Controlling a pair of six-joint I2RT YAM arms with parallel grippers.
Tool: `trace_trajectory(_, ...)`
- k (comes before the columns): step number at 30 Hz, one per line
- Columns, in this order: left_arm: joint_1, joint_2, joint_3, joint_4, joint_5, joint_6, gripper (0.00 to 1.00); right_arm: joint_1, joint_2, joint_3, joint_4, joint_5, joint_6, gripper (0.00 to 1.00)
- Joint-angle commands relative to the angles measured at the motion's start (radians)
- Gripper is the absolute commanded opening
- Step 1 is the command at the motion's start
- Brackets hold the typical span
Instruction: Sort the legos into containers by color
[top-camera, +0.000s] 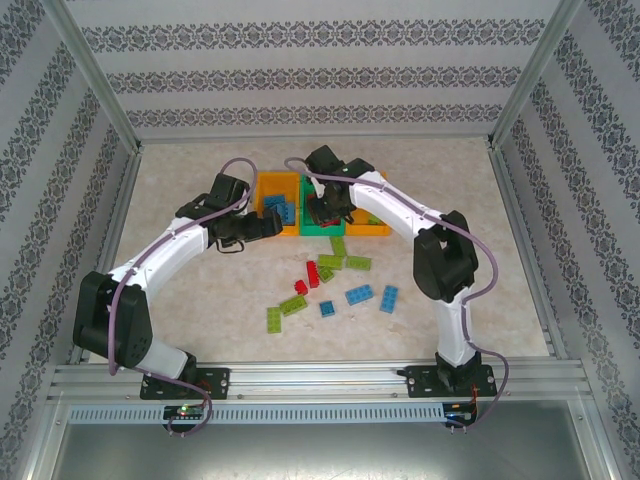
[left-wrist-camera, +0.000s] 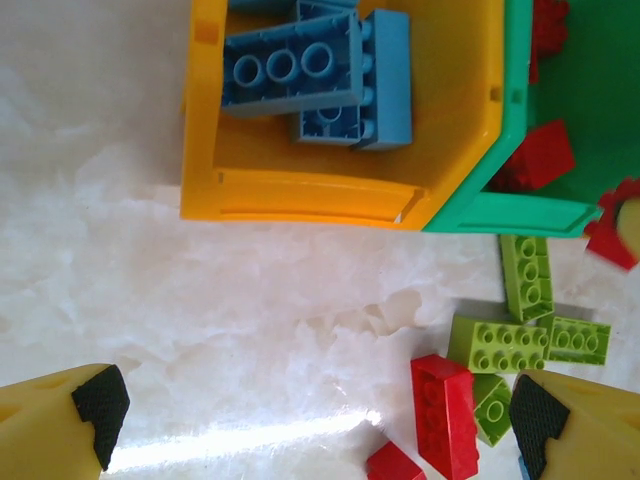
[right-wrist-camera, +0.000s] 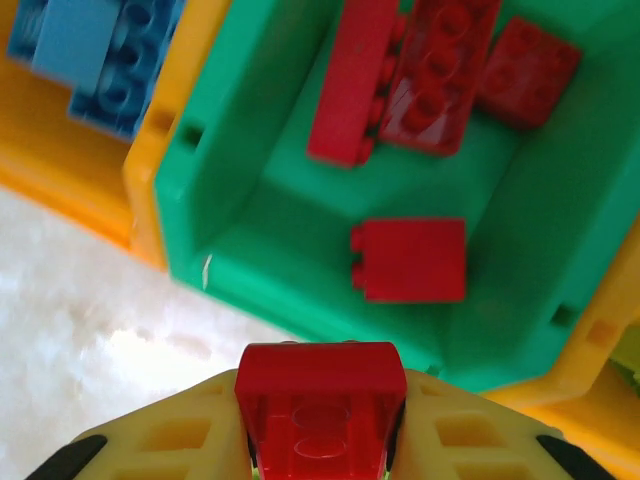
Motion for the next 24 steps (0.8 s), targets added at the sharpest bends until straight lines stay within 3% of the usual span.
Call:
trace_trajectory(1,0.009,-0.038,-0.03,0.011,0.003,-0.026,1.0,-0.029,0.059,0.081,0.018,0.048,0.112,0.33)
trace_trajectory(11,-0.115,-0.011,-0.046,0.012,0.022,-0.038,1.0,-0.069,0.235,0.295,-0.049,0.076,0.207,0.42)
trace_trajectory(19,-0.219,0.046,-0.024,-0.03,0.017,-0.067,0.95,-0.08,0.259,0.329,-0.045,0.059,0.251,0.55)
trace_trajectory(24,-0.263,0.092,0.03,-0.074,-0.009,-0.043,0.93,-0.072,0.195,0.277,-0.005,0.033,0.273,0.62)
